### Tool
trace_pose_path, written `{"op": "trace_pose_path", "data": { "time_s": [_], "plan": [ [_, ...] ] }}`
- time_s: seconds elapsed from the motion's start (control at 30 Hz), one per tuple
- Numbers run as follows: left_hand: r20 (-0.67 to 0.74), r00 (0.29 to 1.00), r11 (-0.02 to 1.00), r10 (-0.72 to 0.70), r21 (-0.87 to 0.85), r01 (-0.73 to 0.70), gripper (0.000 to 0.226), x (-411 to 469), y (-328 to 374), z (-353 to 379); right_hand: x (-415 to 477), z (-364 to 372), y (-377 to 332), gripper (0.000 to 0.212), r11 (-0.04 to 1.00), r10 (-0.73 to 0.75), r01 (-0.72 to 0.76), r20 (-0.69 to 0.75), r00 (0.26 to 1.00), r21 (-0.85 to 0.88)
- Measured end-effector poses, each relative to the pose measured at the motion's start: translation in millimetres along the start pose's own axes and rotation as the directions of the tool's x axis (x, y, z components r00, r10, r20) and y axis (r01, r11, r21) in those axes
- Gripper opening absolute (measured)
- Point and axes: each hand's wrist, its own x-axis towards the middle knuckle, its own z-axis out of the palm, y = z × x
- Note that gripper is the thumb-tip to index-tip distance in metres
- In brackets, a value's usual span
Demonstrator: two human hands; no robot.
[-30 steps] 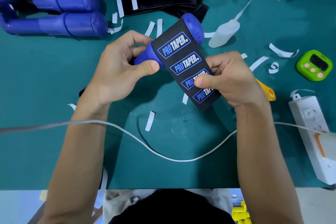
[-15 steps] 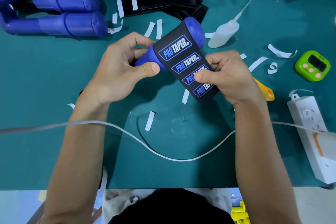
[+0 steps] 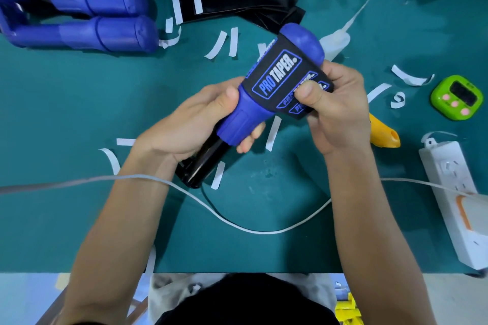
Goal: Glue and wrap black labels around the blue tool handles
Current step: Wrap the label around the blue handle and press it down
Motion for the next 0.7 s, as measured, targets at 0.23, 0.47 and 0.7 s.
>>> {"op": "trace_pose_path", "data": {
  "time_s": [0.23, 0.47, 0.7],
  "plan": [
    [0.205, 0.967, 0.88, -0.15, -0.418, 0.225, 0.067, 9, -11, 16, -13, 27, -8, 0.107, 0.996, -0.004, 0.001, 0.033, 0.999, 0.089],
    [-0.154, 0.988, 1.0, 0.023, -0.017, -0.026, 0.048, 20, -17, 15, -10, 40, -62, 0.021, 0.963, -0.143, 0.141, 0.01, 0.99, -0.229],
    [-0.268, 0.93, 0.968, 0.249, 0.078, -0.237, 0.073, 17, -8, -27, 3, 75, -75, 0.051, -0.078, -0.02, 0.143, 0.145, 0.989, -0.987]
  ]
}}
